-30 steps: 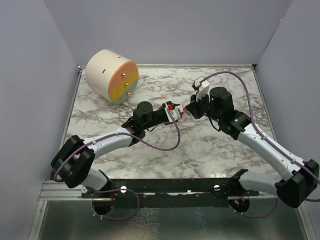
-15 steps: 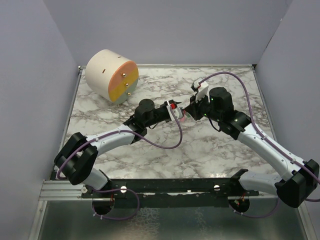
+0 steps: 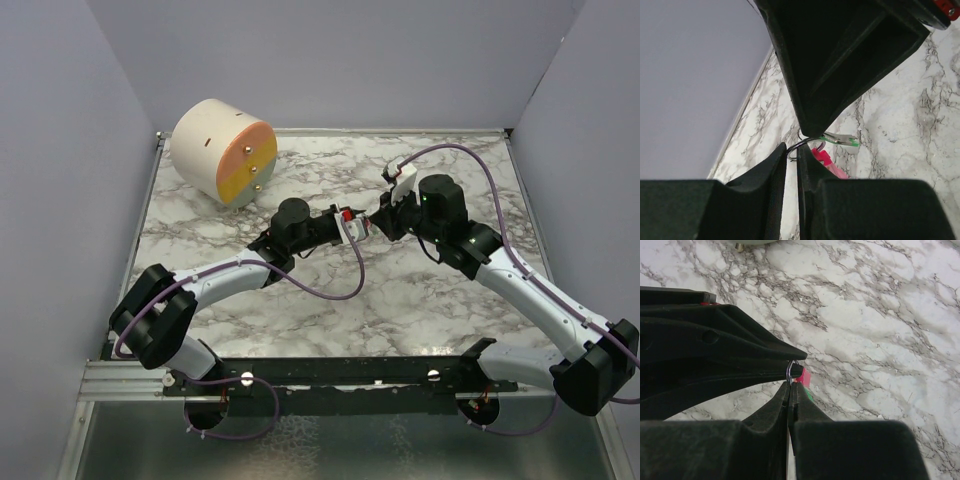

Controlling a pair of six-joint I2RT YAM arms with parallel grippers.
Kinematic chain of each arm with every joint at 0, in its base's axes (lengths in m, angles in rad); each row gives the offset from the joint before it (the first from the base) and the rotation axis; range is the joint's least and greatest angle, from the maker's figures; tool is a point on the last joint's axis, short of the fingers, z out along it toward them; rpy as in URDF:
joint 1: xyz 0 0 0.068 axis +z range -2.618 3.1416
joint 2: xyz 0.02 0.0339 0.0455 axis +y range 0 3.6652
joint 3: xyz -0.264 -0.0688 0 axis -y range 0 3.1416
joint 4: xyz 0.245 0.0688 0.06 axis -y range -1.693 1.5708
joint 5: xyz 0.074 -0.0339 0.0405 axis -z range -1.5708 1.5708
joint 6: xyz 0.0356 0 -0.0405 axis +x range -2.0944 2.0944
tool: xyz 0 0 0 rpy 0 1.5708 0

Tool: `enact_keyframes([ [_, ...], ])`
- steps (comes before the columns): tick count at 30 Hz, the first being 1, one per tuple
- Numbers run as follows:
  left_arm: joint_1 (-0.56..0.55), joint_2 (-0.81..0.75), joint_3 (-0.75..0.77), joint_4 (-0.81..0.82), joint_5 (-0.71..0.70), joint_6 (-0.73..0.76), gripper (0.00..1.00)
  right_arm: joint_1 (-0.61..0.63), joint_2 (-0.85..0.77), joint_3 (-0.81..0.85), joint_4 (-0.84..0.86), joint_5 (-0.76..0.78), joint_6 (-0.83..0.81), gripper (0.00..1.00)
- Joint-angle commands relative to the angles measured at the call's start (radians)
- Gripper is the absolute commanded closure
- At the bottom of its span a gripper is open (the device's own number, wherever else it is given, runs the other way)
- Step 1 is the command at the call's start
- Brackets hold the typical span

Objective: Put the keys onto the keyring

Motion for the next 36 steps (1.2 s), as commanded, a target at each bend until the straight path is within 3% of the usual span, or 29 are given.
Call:
enact_keyframes([
  [1, 0.004, 0.004, 0.017, 0.024, 0.045, 0.014, 0.88, 0.005, -0.024, 0.023, -0.005, -0.028, -0.012, 0.99],
  [5, 0.004, 0.001, 0.013, 0.024, 0.046, 0.007, 1.0, 0.005, -0.026, 0.021, -0.005, -0.024, -0.011, 0.99],
  [21, 0.004, -0.013, 0.008, 0.035, 0.022, -0.208, 1.0, 0.004, -0.064, -0.058, 0.073, 0.004, 0.059, 0.99],
  [36, 0.011, -0.059, -0.029, 0.108, -0.101, -0.347, 1.0, 0.004, -0.059, -0.076, 0.059, 0.066, 0.08, 0.99],
])
